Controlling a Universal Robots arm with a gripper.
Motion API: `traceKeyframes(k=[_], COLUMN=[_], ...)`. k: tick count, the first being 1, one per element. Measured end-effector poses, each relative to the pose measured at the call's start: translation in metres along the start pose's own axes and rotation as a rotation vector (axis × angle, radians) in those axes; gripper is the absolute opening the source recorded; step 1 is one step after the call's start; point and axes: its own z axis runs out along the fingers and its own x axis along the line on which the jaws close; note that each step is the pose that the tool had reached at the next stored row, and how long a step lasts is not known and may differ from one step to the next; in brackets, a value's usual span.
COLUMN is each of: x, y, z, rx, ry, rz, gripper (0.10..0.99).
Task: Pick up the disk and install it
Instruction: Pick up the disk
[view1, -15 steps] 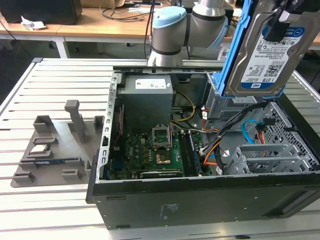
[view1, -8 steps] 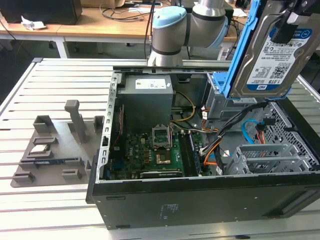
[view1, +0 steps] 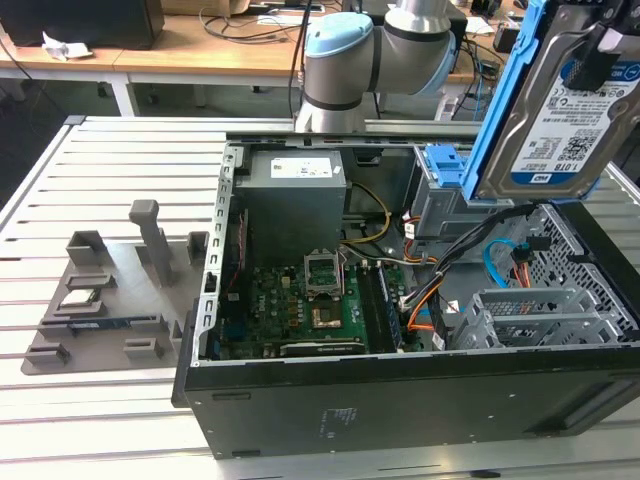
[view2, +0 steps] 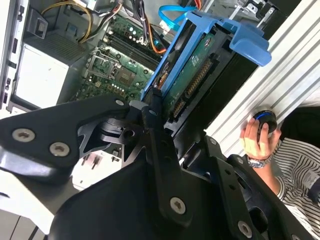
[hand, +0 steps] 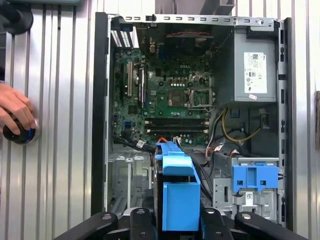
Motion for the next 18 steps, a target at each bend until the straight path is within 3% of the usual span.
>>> traceKeyframes(k=[18], x=[0.0049], y=[-0.0261], z=[-0.0003], rx=[0.000], ry=[0.0000], rz=[0.000], gripper=[0.365])
